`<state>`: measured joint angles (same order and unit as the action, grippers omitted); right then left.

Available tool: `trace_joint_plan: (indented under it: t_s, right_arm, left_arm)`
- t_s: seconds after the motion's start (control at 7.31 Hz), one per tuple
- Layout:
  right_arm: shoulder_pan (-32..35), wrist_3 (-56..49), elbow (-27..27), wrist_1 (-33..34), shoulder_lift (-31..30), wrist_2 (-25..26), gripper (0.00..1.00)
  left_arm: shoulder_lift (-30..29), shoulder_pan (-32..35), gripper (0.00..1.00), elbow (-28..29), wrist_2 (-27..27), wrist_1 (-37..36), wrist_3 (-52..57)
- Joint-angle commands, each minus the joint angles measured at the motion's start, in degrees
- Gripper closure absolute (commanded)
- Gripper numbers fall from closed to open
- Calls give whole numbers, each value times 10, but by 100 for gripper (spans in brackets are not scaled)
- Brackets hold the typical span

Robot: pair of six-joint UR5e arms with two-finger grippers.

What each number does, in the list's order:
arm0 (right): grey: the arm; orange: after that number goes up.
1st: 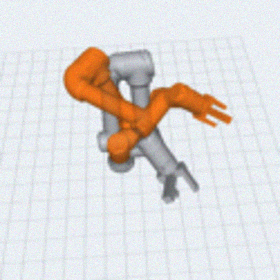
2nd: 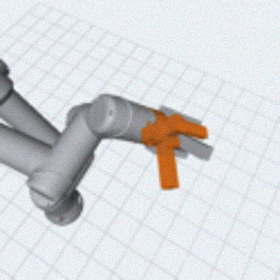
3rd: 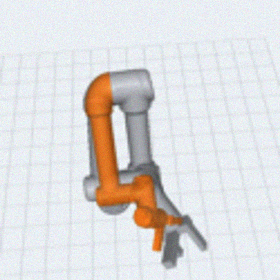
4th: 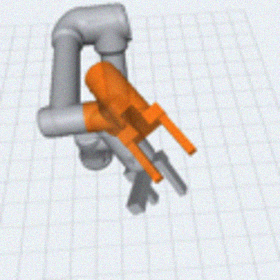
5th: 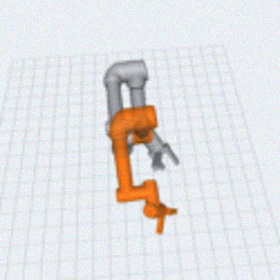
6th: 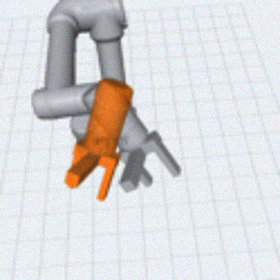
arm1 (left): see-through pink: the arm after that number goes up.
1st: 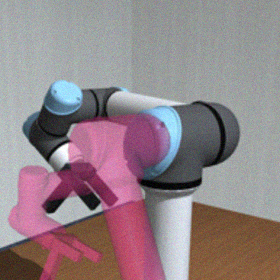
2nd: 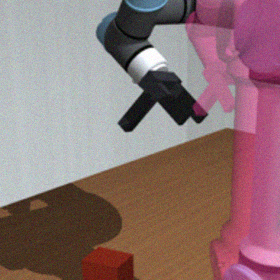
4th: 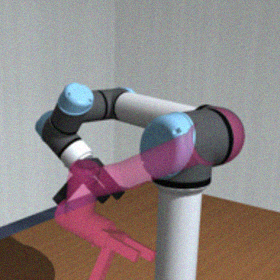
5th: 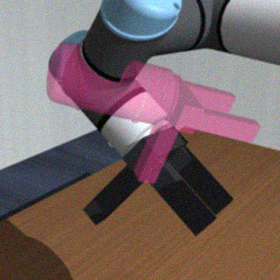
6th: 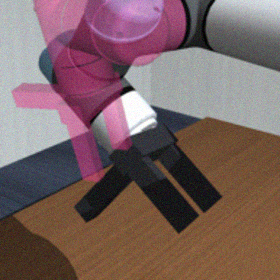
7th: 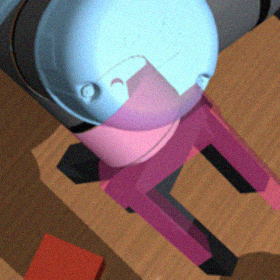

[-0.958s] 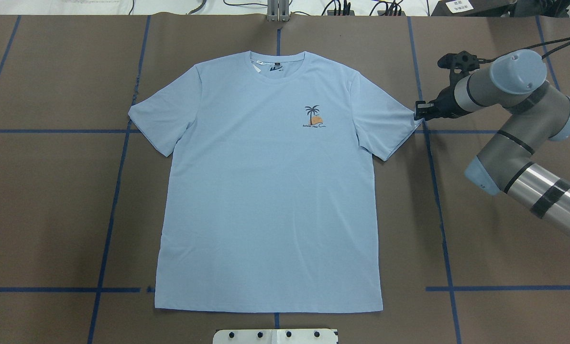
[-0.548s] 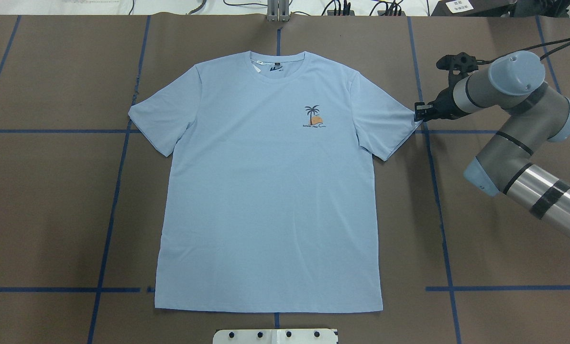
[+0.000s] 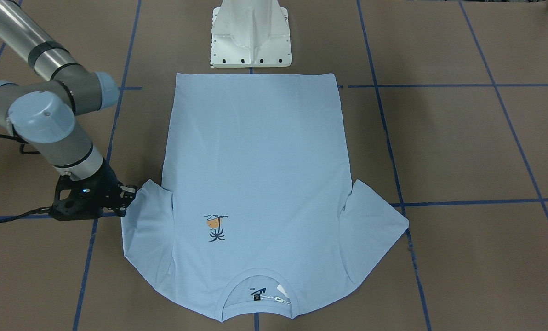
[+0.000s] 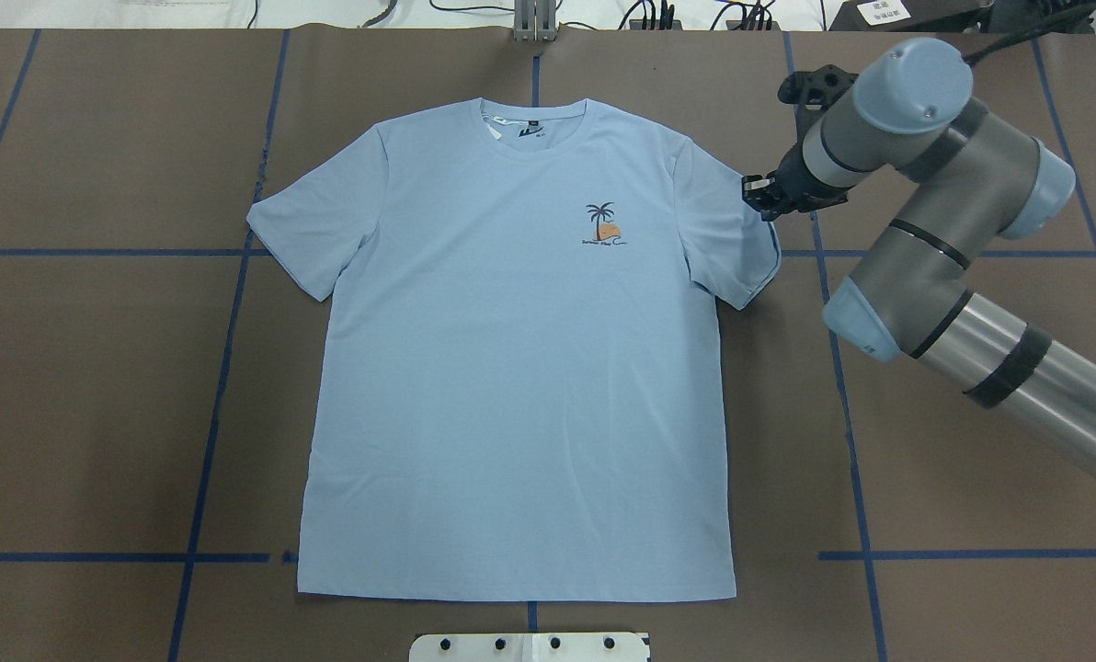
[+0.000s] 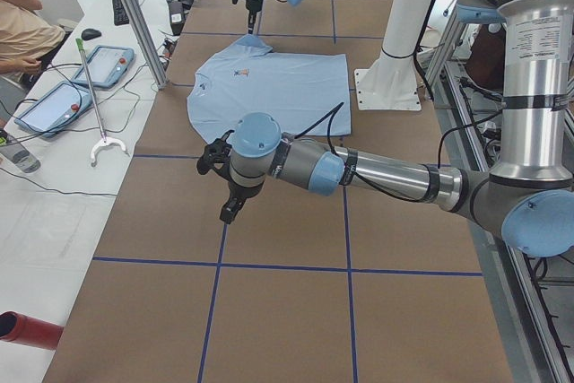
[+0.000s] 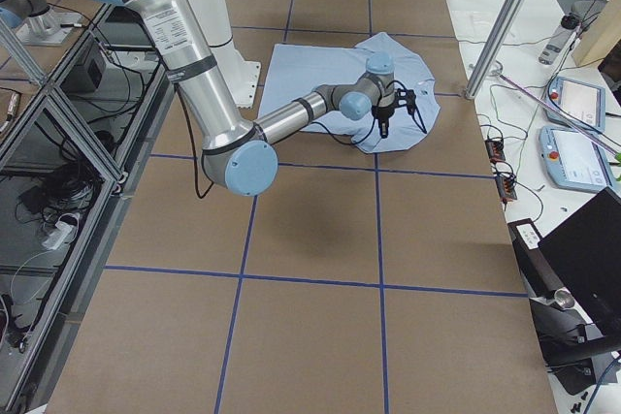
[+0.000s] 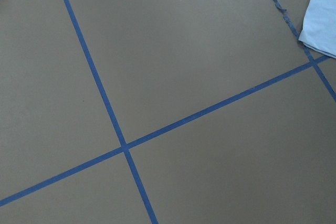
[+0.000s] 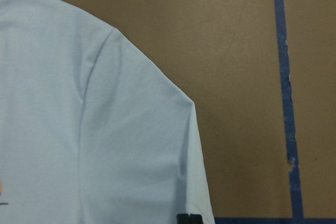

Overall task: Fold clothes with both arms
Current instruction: 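Reach the right gripper over the shirt chest near the collar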

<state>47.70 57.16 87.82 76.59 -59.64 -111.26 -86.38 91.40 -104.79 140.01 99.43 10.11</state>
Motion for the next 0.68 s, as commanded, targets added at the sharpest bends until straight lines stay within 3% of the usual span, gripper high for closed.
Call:
trace_joint_plan:
  t_s: [0.0, 0.27, 0.55]
  right_arm:
    - [-64, 71, 6, 79, 70, 78, 100]
    - [-95, 115, -100, 73, 160, 125, 100]
    - [-97, 116, -151, 71, 199, 140, 100]
  left_arm:
    - [0, 0, 0, 0, 0, 0, 0]
    - [2, 0, 0, -1, 0, 0, 0]
    - [2, 0, 0, 0, 0, 0, 0]
